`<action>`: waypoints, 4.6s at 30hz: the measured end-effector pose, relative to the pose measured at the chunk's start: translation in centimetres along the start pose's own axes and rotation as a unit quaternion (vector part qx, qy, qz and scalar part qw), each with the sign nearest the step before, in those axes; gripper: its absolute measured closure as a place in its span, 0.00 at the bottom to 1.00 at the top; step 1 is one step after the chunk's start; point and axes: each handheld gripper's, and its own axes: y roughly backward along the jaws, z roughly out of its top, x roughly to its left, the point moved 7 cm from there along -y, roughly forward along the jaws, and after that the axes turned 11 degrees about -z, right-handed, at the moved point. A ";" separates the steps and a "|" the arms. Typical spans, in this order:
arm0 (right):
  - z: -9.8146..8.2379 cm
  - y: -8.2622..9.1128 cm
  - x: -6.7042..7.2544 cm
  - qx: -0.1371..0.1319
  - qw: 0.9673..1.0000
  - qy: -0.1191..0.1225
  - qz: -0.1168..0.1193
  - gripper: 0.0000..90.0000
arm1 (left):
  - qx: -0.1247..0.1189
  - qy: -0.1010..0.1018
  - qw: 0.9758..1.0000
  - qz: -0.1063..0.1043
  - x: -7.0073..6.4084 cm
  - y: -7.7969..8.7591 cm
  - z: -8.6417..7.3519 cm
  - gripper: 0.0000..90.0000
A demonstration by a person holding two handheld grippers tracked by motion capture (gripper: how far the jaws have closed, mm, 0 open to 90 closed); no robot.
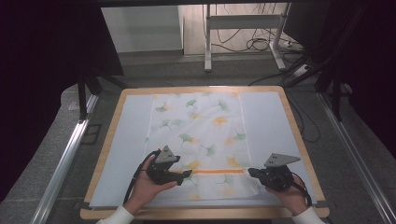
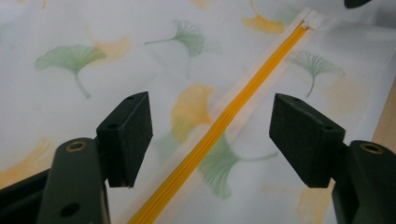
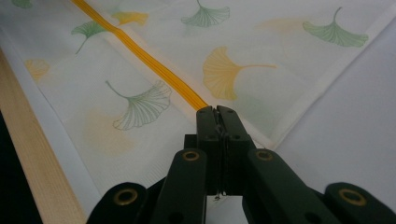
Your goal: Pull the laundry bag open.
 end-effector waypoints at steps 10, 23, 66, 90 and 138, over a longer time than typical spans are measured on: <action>-0.5 0.0 -0.2 0.003 1.000 -0.002 0.003 0.98 | 0.021 0.001 0.999 -0.029 -1.8 -3.3 3.0 0.37; -1.2 -0.5 0.2 0.033 0.999 -0.005 -0.003 0.98 | 0.043 -0.007 0.997 -0.061 -3.4 -7.9 4.8 0.42; -3.8 0.2 1.6 0.061 0.998 -0.007 0.000 0.97 | 0.149 -0.159 0.970 -0.109 -7.7 -17.3 8.0 0.59; -3.8 0.0 1.4 0.062 0.998 -0.011 0.006 0.97 | 0.169 -0.143 0.966 -0.133 -7.2 -17.5 8.7 0.82; -3.7 -0.1 1.3 0.060 0.998 -0.013 0.004 0.97 | 0.172 -0.139 0.970 -0.101 -6.6 -17.4 8.5 0.95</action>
